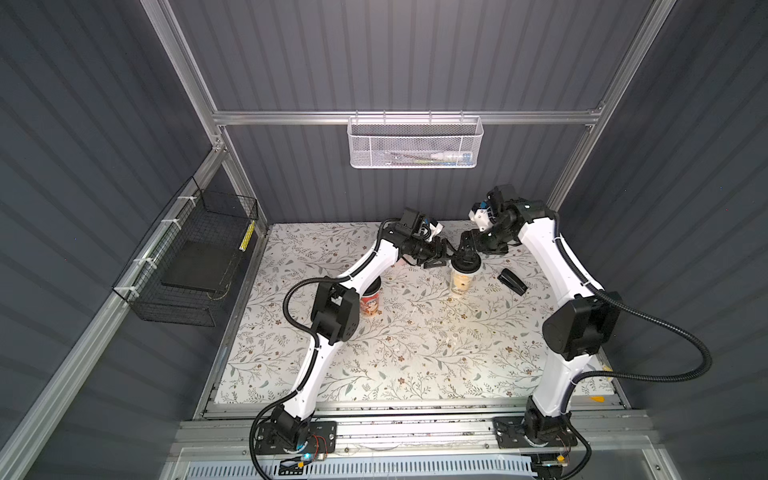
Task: Put the leak-proof paper on the milk tea cups
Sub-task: Secure the cup lid on the cup.
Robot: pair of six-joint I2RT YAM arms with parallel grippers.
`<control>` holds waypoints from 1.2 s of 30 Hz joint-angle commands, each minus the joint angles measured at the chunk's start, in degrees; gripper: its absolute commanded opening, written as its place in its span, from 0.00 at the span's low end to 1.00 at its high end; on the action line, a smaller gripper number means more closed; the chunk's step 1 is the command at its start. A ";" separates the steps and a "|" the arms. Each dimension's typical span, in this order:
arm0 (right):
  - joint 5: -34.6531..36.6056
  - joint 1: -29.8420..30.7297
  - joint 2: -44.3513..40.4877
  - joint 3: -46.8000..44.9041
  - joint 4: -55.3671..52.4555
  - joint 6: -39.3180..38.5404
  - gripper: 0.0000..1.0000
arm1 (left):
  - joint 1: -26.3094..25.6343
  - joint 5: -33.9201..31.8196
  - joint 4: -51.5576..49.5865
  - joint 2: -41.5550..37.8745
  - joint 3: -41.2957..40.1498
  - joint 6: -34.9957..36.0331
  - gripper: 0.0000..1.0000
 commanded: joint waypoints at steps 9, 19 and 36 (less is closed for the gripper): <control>-14.86 -8.26 -11.65 -21.12 10.98 14.55 0.60 | -0.82 -6.55 -10.20 5.12 -2.67 0.85 0.67; -16.51 -9.31 -11.96 -26.62 15.92 17.70 0.39 | -0.75 -6.97 -9.59 4.57 -3.28 0.46 0.67; -16.51 -9.93 -7.32 -29.69 18.67 17.50 0.25 | -0.73 -6.87 -9.01 4.66 -3.11 0.02 0.67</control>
